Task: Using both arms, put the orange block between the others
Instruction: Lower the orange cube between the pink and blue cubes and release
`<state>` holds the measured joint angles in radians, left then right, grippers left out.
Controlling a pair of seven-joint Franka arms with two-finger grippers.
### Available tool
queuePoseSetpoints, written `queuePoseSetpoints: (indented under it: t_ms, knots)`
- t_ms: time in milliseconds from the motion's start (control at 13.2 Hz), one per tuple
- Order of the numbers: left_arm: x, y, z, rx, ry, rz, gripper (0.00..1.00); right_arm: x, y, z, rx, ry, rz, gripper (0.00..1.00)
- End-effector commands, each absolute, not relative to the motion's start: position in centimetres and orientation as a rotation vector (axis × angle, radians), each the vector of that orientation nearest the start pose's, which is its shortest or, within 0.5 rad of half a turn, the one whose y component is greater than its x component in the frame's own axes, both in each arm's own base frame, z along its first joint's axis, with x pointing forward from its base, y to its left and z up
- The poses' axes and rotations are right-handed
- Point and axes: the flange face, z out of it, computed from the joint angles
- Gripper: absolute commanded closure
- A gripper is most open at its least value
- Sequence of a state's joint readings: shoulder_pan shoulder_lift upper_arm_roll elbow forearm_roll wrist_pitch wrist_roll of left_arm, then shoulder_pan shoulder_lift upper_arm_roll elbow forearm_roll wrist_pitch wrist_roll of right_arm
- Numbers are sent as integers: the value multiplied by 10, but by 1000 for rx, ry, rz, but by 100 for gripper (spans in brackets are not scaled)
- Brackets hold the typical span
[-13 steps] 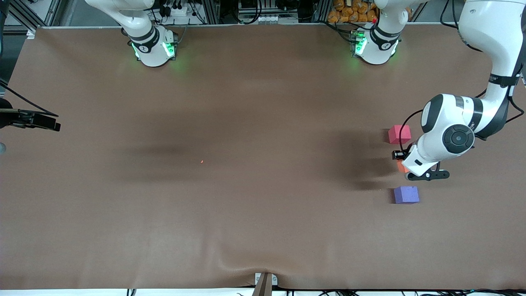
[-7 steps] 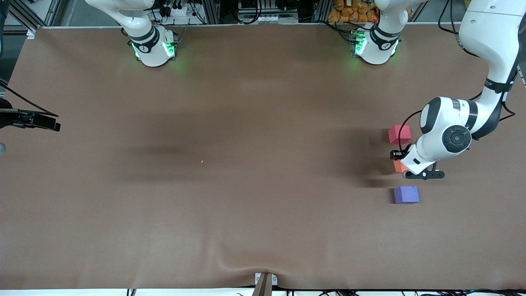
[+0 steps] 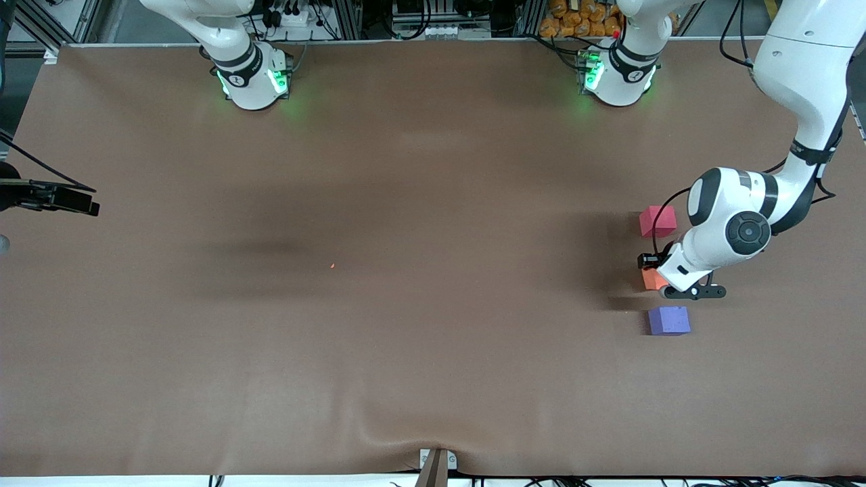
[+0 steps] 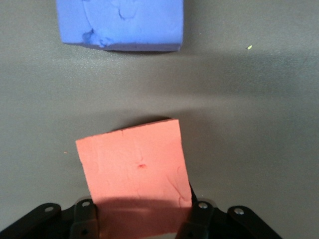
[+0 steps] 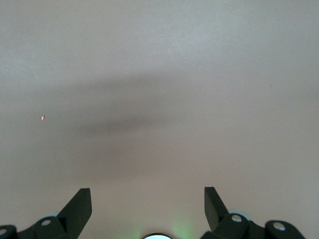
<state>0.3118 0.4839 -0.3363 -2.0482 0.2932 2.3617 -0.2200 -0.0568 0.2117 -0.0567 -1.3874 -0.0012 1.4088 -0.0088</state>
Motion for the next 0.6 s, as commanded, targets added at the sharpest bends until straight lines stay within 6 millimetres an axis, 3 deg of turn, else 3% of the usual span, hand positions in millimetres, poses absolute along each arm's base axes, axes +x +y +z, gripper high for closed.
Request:
queuePoseSetpoints:
  t_ms: [0, 377, 453, 528]
  knots:
    - [581, -1, 202, -3100, 16, 169, 100, 596, -68, 579, -3115, 173, 282, 0]
    - [580, 7, 194, -3108, 74, 189, 100, 596, -68, 578, -3114, 173, 285, 0]
    - [579, 9, 189, -3110, 69, 200, 67, 596, -68, 578, -3114, 173, 285, 0]
    - [578, 10, 188, -3111, 70, 205, 11, 596, -68, 578, -3114, 173, 285, 0]
